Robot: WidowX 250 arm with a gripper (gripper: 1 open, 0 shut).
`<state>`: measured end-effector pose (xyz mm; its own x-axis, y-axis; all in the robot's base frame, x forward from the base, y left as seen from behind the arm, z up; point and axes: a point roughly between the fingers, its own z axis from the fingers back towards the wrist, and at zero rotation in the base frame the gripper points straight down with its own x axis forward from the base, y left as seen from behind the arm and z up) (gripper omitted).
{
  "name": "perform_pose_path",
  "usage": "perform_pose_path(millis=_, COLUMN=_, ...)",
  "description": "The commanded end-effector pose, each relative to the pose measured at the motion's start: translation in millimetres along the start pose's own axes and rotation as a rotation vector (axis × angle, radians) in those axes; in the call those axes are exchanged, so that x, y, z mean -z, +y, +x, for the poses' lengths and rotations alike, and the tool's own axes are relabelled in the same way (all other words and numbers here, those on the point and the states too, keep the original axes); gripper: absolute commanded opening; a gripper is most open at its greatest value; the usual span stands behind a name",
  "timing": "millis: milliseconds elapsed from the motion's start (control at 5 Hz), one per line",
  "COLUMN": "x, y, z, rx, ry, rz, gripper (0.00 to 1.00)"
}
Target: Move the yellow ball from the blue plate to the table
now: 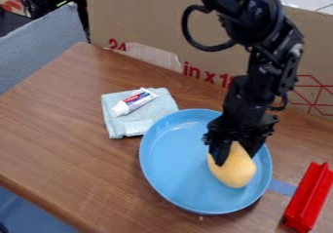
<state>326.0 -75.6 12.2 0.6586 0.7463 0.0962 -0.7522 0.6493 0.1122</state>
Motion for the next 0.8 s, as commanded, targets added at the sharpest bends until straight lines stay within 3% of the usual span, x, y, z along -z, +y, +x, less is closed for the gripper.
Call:
perform_pose_path(millis=0, x=-0.4, y=7, z=1.8, rx=-0.029, ry=0.008, rz=0.017, gripper=0.00)
perform_pose_path(millis=200, x=2.1, y=23, z=-8.5, rx=-0.034, ry=-0.009, rz=0.018, gripper=0.00)
perform_pose_path(millis=600, x=9.0, y=2, z=-23.9, rx=-0.033, ry=0.010, rz=0.040, gripper=0.00)
